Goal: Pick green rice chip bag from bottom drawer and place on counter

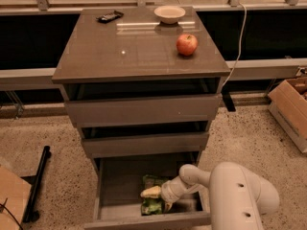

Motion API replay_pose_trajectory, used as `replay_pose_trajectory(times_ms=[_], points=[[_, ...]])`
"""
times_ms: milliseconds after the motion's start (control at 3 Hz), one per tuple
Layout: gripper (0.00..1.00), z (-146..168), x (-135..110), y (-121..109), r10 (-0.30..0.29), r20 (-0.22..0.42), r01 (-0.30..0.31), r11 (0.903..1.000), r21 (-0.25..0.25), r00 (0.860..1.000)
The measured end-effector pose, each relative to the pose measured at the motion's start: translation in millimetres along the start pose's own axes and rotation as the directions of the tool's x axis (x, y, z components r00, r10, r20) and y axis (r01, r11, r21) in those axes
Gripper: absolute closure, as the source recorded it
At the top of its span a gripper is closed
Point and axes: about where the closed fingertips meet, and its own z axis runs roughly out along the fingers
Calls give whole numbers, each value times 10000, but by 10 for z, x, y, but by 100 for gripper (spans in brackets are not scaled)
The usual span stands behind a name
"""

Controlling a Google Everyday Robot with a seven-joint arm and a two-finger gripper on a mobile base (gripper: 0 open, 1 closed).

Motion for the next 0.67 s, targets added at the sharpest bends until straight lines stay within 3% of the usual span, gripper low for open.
replay_pose_trajectory(times_ms=[667], points=[[64,35,67,55,83,-58,-80,9983,577,9999]])
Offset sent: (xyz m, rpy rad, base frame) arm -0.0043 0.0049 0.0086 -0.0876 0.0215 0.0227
